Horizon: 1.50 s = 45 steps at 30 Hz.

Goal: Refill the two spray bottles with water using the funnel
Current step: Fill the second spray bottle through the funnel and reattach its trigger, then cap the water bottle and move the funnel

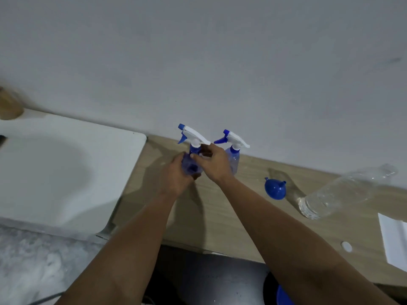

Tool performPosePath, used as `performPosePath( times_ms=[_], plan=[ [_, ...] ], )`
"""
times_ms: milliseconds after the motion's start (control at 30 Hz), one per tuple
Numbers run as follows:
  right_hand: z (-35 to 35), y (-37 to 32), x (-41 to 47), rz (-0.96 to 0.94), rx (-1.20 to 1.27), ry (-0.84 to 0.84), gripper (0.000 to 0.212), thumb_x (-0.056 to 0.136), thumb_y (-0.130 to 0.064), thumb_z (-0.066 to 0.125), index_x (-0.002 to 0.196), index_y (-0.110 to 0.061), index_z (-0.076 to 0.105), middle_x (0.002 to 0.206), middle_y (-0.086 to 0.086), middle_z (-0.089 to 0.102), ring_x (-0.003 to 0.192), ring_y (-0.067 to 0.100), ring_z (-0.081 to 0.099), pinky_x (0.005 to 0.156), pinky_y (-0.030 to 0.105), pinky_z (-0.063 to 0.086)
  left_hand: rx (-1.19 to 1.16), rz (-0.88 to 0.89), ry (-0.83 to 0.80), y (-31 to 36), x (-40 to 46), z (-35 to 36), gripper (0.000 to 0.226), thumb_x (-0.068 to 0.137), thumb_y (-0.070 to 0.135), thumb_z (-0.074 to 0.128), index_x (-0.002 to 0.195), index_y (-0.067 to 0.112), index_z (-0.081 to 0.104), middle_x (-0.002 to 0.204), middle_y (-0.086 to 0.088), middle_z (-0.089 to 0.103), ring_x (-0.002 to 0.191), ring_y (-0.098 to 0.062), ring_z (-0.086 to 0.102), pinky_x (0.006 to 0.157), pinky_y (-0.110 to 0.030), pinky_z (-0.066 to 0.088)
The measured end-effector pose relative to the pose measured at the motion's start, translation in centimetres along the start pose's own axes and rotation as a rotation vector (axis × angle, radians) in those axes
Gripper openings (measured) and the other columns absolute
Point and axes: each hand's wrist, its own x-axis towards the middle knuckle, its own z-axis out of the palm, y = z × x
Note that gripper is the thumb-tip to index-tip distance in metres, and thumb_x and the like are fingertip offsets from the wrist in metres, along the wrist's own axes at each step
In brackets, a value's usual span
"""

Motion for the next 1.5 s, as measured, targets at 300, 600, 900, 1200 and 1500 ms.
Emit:
performPosePath(
  times_ms=[300,600,900,1200,1500],
  plan=[
    [4.2,5.2,2.8,0.061,-0.167,-0.046,0.035,0.099,-0.019,0.068,0.134,-0.016,0.067,0.124,0.004,0.075,0.115,0.02,0.069,0.098,0.029,0.052,0.419,-0.08,0.041,-1.6,2.4,2.1,0.044,0.082,0.026,0.062,0.124,0.029,0.049,0.118,0.002,0.064,0.107,-0.028,0.063,0.11,-0.052,0.034],
    [-0.5,6.0,-3.5,0.077,-0.123,-0.061,0.026,0.099,-0.02,0.068,0.124,-0.014,0.071,0.121,0.004,0.075,0.111,0.02,0.069,0.095,0.029,0.052,0.534,-0.062,0.236,0.3,-4.0,2.6,0.054,0.084,0.046,0.069,0.127,0.019,0.053,0.123,-0.011,0.056,0.112,-0.032,0.056,0.093,-0.045,0.044],
    [-16.7,15.6,-11.9,0.218,-0.293,0.076,0.017,0.092,-0.023,0.072,0.109,-0.021,0.077,0.099,-0.001,0.079,0.091,0.017,0.073,0.086,0.037,0.06,0.213,0.063,-0.053,10.7,-9.5,14.1,0.041,0.081,0.037,0.071,0.115,0.016,0.064,0.114,-0.007,0.061,0.1,-0.031,0.062,0.084,-0.039,0.051],
    [-32.2,24.8,-18.2,0.544,-0.538,0.138,0.039,0.096,-0.032,0.063,0.133,-0.023,0.064,0.133,0.007,0.062,0.122,0.03,0.061,0.097,0.041,0.055,-0.002,0.172,-0.263,24.8,-9.9,26.6,0.11,0.064,0.056,0.084,0.153,0.037,0.023,0.155,0.007,0.035,0.137,-0.015,0.041,0.108,-0.038,0.042],
    [-35.4,30.5,-19.4,0.609,-0.656,-0.058,0.041,0.104,-0.022,0.05,0.145,-0.024,0.053,0.138,0.008,0.046,0.124,0.031,0.054,0.099,0.044,0.054,-0.113,0.144,-0.197,30.6,-9.3,30.5,0.118,0.06,0.055,0.089,0.153,0.044,0.017,0.154,0.011,0.036,0.14,-0.014,0.038,0.111,-0.04,0.041]
  ],
)
